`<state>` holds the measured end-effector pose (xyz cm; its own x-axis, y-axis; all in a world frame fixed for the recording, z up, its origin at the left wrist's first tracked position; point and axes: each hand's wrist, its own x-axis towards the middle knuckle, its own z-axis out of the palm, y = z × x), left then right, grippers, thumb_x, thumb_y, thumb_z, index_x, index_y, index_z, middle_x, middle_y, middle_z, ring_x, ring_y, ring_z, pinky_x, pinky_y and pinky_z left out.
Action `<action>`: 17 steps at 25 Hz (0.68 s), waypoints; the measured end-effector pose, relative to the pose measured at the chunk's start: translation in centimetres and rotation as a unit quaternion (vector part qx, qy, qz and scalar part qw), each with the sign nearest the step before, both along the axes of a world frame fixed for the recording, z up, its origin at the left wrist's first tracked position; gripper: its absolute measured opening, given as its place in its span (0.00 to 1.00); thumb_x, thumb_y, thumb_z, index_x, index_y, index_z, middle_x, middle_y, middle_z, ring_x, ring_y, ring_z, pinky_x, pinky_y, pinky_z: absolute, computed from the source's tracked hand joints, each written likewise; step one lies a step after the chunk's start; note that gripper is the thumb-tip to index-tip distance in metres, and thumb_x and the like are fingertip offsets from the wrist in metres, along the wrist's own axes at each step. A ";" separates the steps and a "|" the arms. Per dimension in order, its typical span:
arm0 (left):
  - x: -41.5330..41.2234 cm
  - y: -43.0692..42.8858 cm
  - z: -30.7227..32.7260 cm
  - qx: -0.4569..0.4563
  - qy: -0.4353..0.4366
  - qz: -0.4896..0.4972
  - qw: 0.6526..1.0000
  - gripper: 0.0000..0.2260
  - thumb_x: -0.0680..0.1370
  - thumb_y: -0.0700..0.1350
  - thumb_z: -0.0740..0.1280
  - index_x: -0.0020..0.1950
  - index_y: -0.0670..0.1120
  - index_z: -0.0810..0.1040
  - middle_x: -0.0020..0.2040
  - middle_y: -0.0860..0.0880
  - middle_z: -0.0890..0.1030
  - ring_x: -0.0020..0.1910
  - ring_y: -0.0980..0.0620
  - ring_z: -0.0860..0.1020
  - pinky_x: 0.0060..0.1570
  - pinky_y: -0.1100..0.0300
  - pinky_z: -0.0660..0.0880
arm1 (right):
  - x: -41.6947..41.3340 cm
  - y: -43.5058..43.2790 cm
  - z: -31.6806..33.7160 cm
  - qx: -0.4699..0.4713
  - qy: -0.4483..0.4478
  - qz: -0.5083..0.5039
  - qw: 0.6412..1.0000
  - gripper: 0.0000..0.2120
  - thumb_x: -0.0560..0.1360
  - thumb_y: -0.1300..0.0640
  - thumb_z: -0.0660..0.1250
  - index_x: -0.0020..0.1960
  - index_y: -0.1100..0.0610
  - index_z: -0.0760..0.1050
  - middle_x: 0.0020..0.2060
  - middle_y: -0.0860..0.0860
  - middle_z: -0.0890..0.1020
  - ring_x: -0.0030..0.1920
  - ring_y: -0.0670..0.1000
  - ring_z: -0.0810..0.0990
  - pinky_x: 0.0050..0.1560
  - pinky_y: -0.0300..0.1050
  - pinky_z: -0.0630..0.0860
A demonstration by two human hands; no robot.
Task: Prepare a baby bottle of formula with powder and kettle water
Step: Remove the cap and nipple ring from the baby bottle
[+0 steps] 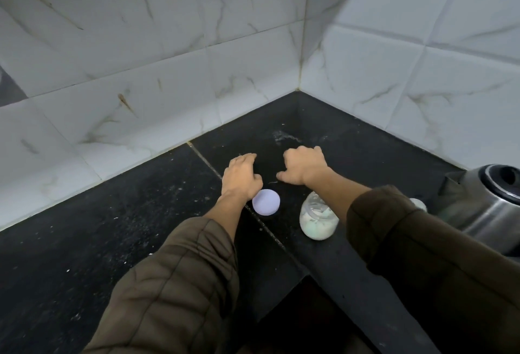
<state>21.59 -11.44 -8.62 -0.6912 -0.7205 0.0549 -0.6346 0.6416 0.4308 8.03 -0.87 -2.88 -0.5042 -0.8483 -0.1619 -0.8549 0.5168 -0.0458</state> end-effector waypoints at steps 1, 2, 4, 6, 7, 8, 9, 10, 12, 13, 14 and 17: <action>-0.9 0.7 0.7 -0.007 0.014 -0.011 1.000 0.28 0.80 0.42 0.65 0.81 0.46 0.66 0.79 0.47 0.70 0.80 0.45 0.64 0.77 0.49 0.63 | -0.8 0.9 1.0 -0.022 0.012 -0.014 1.000 0.18 0.78 0.41 0.68 0.58 0.54 0.78 0.55 0.55 0.83 0.57 0.59 0.82 0.60 0.55 0.71; -1.9 1.4 1.3 -0.013 0.027 -0.023 0.999 0.27 0.81 0.43 0.65 0.81 0.46 0.67 0.79 0.46 0.71 0.79 0.45 0.65 0.76 0.50 0.64 | -1.7 1.8 1.9 -0.039 0.020 -0.032 0.999 0.18 0.78 0.42 0.68 0.60 0.54 0.79 0.56 0.55 0.83 0.57 0.59 0.82 0.57 0.54 0.73; -4.4 3.4 2.7 -0.024 0.046 -0.055 0.997 0.26 0.82 0.44 0.65 0.81 0.46 0.68 0.78 0.46 0.72 0.78 0.45 0.66 0.76 0.50 0.65 | -3.8 4.8 3.7 -0.063 0.030 -0.075 0.995 0.17 0.78 0.44 0.68 0.60 0.53 0.79 0.57 0.56 0.83 0.57 0.60 0.82 0.54 0.52 0.76; -7.2 6.0 4.2 -0.027 0.066 -0.089 0.993 0.26 0.82 0.45 0.65 0.80 0.47 0.69 0.77 0.46 0.73 0.77 0.44 0.68 0.75 0.49 0.66 | -5.9 8.2 5.1 -0.079 0.035 -0.113 0.990 0.16 0.77 0.46 0.68 0.60 0.53 0.78 0.57 0.56 0.82 0.57 0.61 0.82 0.54 0.52 0.79; -8.5 7.5 4.8 -0.028 0.076 -0.107 0.991 0.26 0.82 0.46 0.65 0.80 0.47 0.69 0.77 0.46 0.74 0.76 0.44 0.68 0.75 0.49 0.67 | -6.8 10.1 5.7 -0.081 0.037 -0.131 0.987 0.16 0.76 0.46 0.68 0.60 0.54 0.78 0.57 0.56 0.82 0.57 0.61 0.81 0.55 0.52 0.80; -9.7 9.0 5.4 -0.030 0.085 -0.123 0.988 0.25 0.82 0.46 0.65 0.80 0.47 0.69 0.76 0.46 0.74 0.76 0.44 0.69 0.73 0.49 0.68 | -7.7 11.8 6.2 -0.082 0.036 -0.148 0.985 0.16 0.76 0.47 0.68 0.60 0.54 0.78 0.58 0.56 0.82 0.57 0.61 0.81 0.55 0.52 0.80; -10.7 10.4 5.9 -0.034 0.092 -0.138 0.986 0.25 0.82 0.46 0.65 0.80 0.47 0.70 0.75 0.46 0.75 0.75 0.44 0.70 0.72 0.49 0.69 | -8.4 13.4 6.6 -0.082 0.033 -0.162 0.983 0.15 0.76 0.48 0.68 0.60 0.54 0.78 0.58 0.56 0.82 0.57 0.61 0.81 0.54 0.52 0.79; -11.7 11.6 6.3 -0.037 0.097 -0.150 0.983 0.25 0.82 0.46 0.65 0.80 0.47 0.70 0.75 0.46 0.76 0.74 0.44 0.71 0.71 0.49 0.70 | -8.9 14.7 6.8 -0.082 0.028 -0.173 0.981 0.15 0.76 0.48 0.68 0.59 0.54 0.78 0.57 0.56 0.82 0.57 0.60 0.81 0.54 0.51 0.79; -13.3 13.8 6.7 -0.037 0.099 -0.170 0.980 0.25 0.82 0.47 0.65 0.80 0.47 0.69 0.74 0.46 0.76 0.73 0.44 0.72 0.71 0.48 0.71 | -9.7 17.1 7.2 -0.085 0.023 -0.186 0.979 0.13 0.76 0.50 0.68 0.57 0.54 0.78 0.56 0.56 0.82 0.56 0.60 0.81 0.52 0.50 0.78; -13.9 14.9 6.7 -0.035 0.097 -0.180 0.978 0.26 0.82 0.47 0.65 0.80 0.47 0.69 0.73 0.46 0.77 0.73 0.44 0.72 0.71 0.48 0.71 | -10.0 18.2 7.4 -0.091 0.022 -0.191 0.977 0.12 0.75 0.50 0.68 0.56 0.53 0.77 0.56 0.55 0.82 0.56 0.60 0.81 0.51 0.50 0.78; -14.5 15.8 6.7 -0.033 0.094 -0.190 0.977 0.26 0.82 0.47 0.65 0.80 0.47 0.69 0.73 0.46 0.77 0.73 0.44 0.72 0.71 0.47 0.71 | -10.3 19.1 7.4 -0.097 0.020 -0.196 0.976 0.10 0.75 0.51 0.68 0.55 0.53 0.77 0.55 0.55 0.81 0.56 0.59 0.81 0.51 0.50 0.78; -15.6 17.9 5.9 -0.030 0.084 -0.214 0.973 0.26 0.82 0.47 0.66 0.80 0.48 0.69 0.73 0.47 0.77 0.72 0.44 0.73 0.69 0.47 0.73 | -10.6 20.9 7.2 -0.098 0.009 -0.191 0.977 0.07 0.75 0.51 0.68 0.51 0.51 0.74 0.53 0.54 0.82 0.53 0.58 0.81 0.52 0.51 0.79</action>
